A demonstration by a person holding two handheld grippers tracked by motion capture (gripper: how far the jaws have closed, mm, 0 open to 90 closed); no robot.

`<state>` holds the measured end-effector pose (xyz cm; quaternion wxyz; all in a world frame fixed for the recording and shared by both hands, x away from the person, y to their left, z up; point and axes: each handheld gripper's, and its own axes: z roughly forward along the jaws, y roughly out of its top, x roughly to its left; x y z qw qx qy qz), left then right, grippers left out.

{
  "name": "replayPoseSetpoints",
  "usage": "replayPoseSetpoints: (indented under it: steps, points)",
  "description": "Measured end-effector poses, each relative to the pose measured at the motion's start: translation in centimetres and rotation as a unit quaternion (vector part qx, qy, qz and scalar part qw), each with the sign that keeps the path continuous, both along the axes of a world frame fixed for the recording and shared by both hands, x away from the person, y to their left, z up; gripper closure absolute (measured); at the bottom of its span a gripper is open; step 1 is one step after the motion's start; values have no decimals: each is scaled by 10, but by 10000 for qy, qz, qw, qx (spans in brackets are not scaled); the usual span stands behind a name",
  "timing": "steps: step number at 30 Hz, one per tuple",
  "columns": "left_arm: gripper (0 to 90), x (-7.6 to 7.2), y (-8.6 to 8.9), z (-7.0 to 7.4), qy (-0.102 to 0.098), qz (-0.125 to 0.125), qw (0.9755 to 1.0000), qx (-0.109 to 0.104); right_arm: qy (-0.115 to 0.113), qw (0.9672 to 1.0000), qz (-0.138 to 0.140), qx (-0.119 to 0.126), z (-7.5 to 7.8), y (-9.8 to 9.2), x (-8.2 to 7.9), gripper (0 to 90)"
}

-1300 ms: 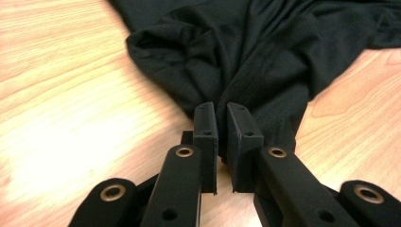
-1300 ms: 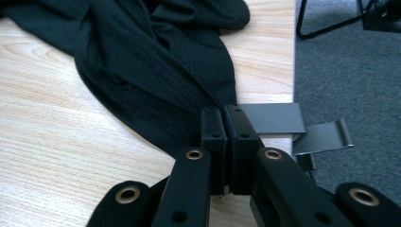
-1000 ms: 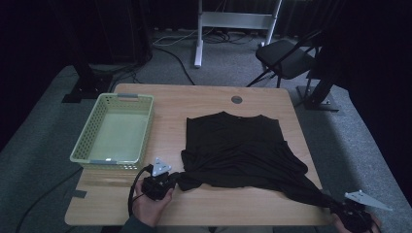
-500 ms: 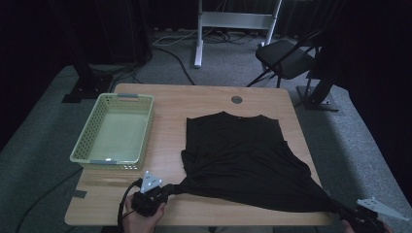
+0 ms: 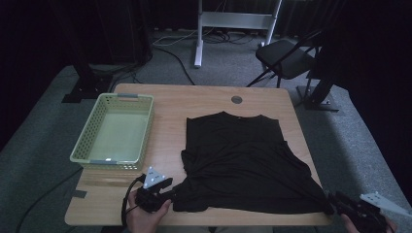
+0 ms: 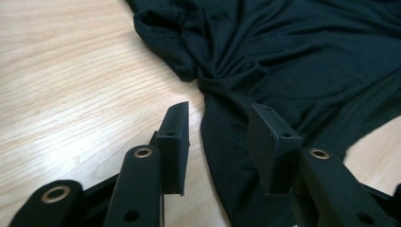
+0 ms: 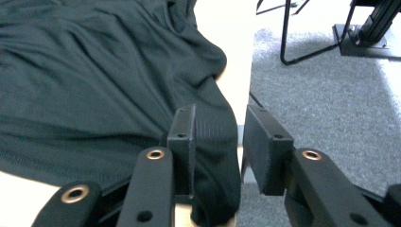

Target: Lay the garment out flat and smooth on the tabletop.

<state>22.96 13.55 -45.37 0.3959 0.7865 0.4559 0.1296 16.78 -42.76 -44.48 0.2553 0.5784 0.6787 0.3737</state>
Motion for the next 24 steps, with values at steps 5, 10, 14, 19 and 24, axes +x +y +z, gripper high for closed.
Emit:
replayPoseSetpoints:
  steps: [5, 10, 14, 19, 24]
  points:
    - [564, 14, -13, -12, 114, -34, 9998, 141, 132, 9998, 131, -74, -12, 9, 22, 613]
    - [550, 26, -21, -20, 173, -41, 9997, 195, 260, 9992, 263, -146, -23, 19, 39, 601]
    - [539, 31, -28, -23, 186, -76, 9995, 223, 323, 9989, 290, -167, -28, 22, 49, 583]
    - [519, 36, -34, -25, 167, -68, 9996, 233, 402, 9982, 383, -216, -32, 28, 58, 568]
    - [494, 39, -35, -25, 134, -39, 9996, 262, 494, 9977, 400, -235, -36, 31, 63, 561]
